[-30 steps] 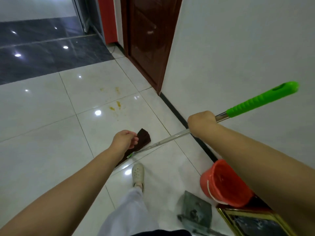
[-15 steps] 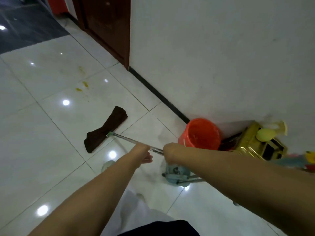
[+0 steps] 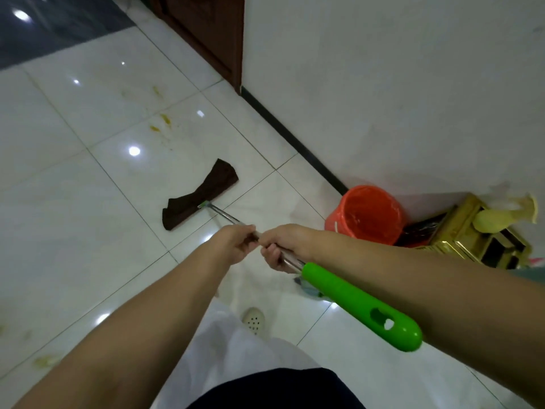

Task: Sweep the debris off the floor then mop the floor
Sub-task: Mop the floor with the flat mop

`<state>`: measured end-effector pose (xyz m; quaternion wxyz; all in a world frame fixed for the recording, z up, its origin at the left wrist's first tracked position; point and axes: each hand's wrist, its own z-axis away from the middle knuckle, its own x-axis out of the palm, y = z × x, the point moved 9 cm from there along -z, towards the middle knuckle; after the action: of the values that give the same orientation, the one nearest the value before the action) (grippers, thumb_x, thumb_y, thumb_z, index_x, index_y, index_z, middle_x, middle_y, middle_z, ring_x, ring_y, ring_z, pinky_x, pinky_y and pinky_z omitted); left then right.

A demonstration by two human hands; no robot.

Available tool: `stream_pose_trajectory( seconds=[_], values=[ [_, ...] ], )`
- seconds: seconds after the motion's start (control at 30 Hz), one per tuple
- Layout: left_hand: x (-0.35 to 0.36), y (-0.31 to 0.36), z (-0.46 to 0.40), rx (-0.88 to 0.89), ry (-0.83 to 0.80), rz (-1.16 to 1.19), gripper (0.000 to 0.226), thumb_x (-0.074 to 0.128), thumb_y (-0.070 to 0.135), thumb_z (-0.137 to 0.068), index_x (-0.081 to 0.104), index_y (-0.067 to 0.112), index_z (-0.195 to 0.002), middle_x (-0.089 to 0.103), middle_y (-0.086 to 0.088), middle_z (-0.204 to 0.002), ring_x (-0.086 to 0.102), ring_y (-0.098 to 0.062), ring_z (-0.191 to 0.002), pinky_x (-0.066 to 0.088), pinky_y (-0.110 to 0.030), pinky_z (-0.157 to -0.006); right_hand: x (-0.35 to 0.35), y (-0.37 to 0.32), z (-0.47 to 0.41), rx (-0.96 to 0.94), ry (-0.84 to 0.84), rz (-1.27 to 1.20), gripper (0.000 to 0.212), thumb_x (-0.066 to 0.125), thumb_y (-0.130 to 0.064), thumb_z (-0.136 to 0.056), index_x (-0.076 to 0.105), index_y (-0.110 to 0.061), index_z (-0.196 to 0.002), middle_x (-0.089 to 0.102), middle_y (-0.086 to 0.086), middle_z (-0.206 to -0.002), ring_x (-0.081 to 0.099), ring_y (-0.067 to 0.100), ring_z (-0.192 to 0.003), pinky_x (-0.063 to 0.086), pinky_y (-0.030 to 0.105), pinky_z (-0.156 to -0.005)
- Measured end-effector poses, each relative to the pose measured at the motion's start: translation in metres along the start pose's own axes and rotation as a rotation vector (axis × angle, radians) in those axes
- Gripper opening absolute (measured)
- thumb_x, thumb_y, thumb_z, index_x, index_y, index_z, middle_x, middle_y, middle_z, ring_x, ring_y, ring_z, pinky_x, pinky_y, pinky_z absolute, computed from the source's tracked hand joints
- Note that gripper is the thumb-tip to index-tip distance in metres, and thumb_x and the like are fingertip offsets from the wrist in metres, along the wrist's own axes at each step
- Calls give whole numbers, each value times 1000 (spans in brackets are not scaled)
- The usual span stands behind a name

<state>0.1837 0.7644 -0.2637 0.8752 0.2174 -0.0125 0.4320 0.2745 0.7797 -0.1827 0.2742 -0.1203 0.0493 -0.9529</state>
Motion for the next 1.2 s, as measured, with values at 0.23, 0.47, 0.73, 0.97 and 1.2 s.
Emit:
stream_pose_trajectory(
  seconds=[0.23,0.47,0.73,0.97,1.2],
  values=[
    [18,-19,27,-104,-102,27,30,43,3,-98,47,2,-68,50,-8,-49,52,-13,-46,50,-18,-63,-2,16,27,56,1,-105,28,34,-8,-101,41,-6,-74,32,1,-35,30,4,-20,26,9,-24],
    [13,-14,31,-164,-107,65,32,42,-1,-97,45,0,-66,44,-7,-29,48,-12,-28,44,-30,-89,9,18,26,102,-13,-28,28,36,-6,-99,39,-8,-71,28,-1,-33,29,4,-19,25,10,-23],
    [-9,39,13,-117,-73,71,31,44,-1,-96,47,1,-66,43,-5,-28,44,-9,-21,50,-26,-80,37,-27,9,89,12,73,26,41,-4,-97,40,-9,-71,30,-2,-35,28,3,-20,24,10,-23],
    [-52,111,-29,-85,-10,74,26,49,0,-95,50,-1,-69,49,-6,-30,50,-10,-23,50,-20,-35,90,-90,-24,48,-19,48,24,42,-3,-97,44,-16,-77,32,-2,-35,30,2,-21,24,8,-23],
    [-90,204,-68,-58,-12,163,22,49,-1,-94,52,-2,-72,55,-9,-35,55,-12,-27,47,-19,-32,153,-173,-58,43,-48,-10,26,39,-3,-98,48,-19,-79,34,-1,-37,31,3,-23,26,7,-25]
  ],
)
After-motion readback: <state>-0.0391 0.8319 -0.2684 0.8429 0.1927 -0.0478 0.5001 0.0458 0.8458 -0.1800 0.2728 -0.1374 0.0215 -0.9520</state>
